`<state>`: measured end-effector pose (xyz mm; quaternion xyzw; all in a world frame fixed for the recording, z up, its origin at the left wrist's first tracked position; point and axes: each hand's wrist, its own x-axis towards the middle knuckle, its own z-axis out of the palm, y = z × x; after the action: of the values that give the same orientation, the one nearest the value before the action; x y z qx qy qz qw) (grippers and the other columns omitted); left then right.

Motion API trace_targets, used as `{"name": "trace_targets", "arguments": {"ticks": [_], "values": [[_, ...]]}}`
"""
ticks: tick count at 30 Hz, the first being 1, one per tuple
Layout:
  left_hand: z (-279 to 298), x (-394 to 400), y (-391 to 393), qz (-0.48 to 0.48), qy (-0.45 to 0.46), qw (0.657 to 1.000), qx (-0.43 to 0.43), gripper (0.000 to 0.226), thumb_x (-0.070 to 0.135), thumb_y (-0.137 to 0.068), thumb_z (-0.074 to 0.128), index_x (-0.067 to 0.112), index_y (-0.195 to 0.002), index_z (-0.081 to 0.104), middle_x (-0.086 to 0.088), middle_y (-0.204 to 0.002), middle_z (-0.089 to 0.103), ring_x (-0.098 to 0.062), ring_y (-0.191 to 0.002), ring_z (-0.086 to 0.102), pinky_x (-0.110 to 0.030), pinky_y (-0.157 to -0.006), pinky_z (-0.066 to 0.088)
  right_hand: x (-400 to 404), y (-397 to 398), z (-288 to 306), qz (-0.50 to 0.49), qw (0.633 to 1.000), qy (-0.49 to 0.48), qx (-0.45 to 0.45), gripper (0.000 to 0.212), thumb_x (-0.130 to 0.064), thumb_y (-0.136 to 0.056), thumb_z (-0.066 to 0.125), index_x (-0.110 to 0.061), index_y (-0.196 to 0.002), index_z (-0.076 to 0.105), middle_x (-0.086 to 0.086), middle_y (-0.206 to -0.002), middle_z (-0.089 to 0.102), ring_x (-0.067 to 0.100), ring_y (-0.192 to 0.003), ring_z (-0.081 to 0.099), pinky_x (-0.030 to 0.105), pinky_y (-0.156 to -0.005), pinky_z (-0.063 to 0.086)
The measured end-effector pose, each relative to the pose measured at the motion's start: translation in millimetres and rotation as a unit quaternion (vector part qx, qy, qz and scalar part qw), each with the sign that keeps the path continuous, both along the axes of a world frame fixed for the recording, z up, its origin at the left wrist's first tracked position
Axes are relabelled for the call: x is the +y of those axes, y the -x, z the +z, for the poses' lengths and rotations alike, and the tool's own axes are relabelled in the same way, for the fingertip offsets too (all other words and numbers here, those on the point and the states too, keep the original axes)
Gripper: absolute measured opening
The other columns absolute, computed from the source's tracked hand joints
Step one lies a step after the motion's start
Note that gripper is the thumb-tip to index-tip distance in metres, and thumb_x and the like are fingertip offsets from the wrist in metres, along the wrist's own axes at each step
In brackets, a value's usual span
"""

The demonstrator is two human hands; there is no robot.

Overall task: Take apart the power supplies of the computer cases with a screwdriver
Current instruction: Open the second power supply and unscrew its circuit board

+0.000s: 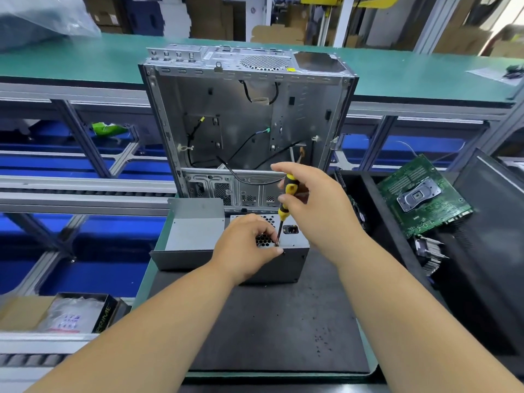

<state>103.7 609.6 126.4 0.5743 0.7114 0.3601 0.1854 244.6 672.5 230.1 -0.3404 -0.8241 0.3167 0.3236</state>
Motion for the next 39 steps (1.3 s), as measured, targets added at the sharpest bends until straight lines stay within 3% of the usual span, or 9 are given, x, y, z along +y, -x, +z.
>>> {"name": "trace_targets", "arguments": {"ticks": [6, 11, 16, 20, 24, 27, 31, 35, 39], "values": [[0, -2, -1, 0.001, 0.006, 1.000, 0.002, 0.020, 0.034, -0.074, 0.082, 0.038, -0.073, 0.063, 0.017, -0.094, 0.061, -0.012, -0.102, 0.054, -0.039, -0.091, 0.048, 2, 0, -3, 0.021, 0.999, 0.016, 0.019, 0.038, -0.004, -0.090, 0.061, -0.026, -0.121, 0.064, -0.010, -0.097, 0.063, 0.014, -0.094, 0.062, 0.040, -0.088, 0.053], [1, -1, -2, -0.001, 0.002, 1.000, 0.003, 0.020, 0.033, -0.074, 0.082, 0.038, -0.073, 0.063, 0.017, -0.093, 0.061, -0.013, -0.101, 0.055, -0.039, -0.091, 0.048, 5, 3, -5, -0.019, 0.999, -0.041, 0.022, 0.033, -0.021, -0.088, 0.076, -0.031, -0.118, 0.070, -0.010, -0.095, 0.049, 0.005, -0.082, 0.055, 0.012, -0.074, 0.043], [0, -1, -1, 0.003, 0.003, 1.000, 0.003, 0.022, 0.034, -0.073, 0.083, 0.041, -0.074, 0.062, 0.018, -0.095, 0.060, -0.012, -0.103, 0.055, -0.039, -0.092, 0.048, 7, -2, -7, 0.011, 1.000, -0.009, 0.028, 0.057, -0.001, -0.091, 0.063, -0.035, -0.135, 0.054, -0.012, -0.102, 0.059, 0.009, -0.098, 0.062, 0.032, -0.089, 0.053], [0, 0, 2, 0.011, -0.002, 1.000, 0.008, 0.020, 0.036, -0.074, 0.083, 0.041, -0.074, 0.063, 0.019, -0.097, 0.060, -0.010, -0.104, 0.053, -0.038, -0.093, 0.047, 7, -8, -7, 0.031, 0.994, 0.058, 0.083, 0.041, 0.009, -0.082, 0.047, -0.024, -0.102, 0.060, -0.004, -0.095, 0.064, 0.012, -0.085, 0.065, 0.042, -0.070, 0.059], [0, 0, 0, 0.003, -0.003, 1.000, 0.010, 0.020, 0.036, -0.074, 0.083, 0.040, -0.076, 0.063, 0.018, -0.097, 0.060, -0.011, -0.104, 0.053, -0.039, -0.093, 0.047, 11, -8, -9, 0.000, 0.999, -0.037, 0.035, 0.011, -0.017, -0.089, 0.069, -0.024, -0.097, 0.065, -0.006, -0.096, 0.055, 0.010, -0.082, 0.055, 0.020, -0.075, 0.049], [-1, -2, -1, 0.007, 0.001, 1.000, 0.008, 0.021, 0.036, -0.075, 0.083, 0.040, -0.075, 0.063, 0.020, -0.097, 0.059, -0.010, -0.104, 0.052, -0.038, -0.093, 0.047, 12, -4, -9, -0.013, 0.999, -0.051, -0.005, 0.030, -0.021, -0.092, 0.070, -0.033, -0.118, 0.063, -0.012, -0.099, 0.046, -0.001, -0.085, 0.052, 0.007, -0.076, 0.041], [0, -4, -2, 0.004, 0.001, 1.000, 0.004, 0.021, 0.034, -0.075, 0.083, 0.040, -0.075, 0.062, 0.019, -0.097, 0.059, -0.011, -0.104, 0.051, -0.037, -0.093, 0.046, 8, -3, -12, -0.018, 1.000, -0.022, 0.005, 0.060, -0.017, -0.087, 0.076, -0.041, -0.135, 0.048, -0.018, -0.100, 0.048, 0.003, -0.083, 0.056, 0.015, -0.076, 0.048], [0, -5, -2, 0.007, 0.005, 1.000, 0.010, 0.019, 0.036, -0.075, 0.083, 0.038, -0.076, 0.064, 0.019, -0.097, 0.059, -0.010, -0.104, 0.051, -0.037, -0.091, 0.047, 5, -4, -14, -0.005, 0.994, 0.071, 0.088, 0.043, -0.003, -0.087, 0.071, -0.035, -0.109, 0.054, -0.018, -0.096, 0.061, 0.006, -0.087, 0.067, 0.026, -0.077, 0.059], [0, -5, -1, -0.001, 0.003, 1.000, 0.021, 0.019, 0.036, -0.075, 0.082, 0.038, -0.076, 0.063, 0.018, -0.096, 0.059, -0.011, -0.102, 0.052, -0.037, -0.092, 0.047, -1, -2, -13, 0.023, 0.995, 0.069, 0.071, 0.040, 0.005, -0.093, 0.055, -0.030, -0.111, 0.053, -0.011, -0.093, 0.066, 0.010, -0.093, 0.066, 0.029, -0.079, 0.057]]}}
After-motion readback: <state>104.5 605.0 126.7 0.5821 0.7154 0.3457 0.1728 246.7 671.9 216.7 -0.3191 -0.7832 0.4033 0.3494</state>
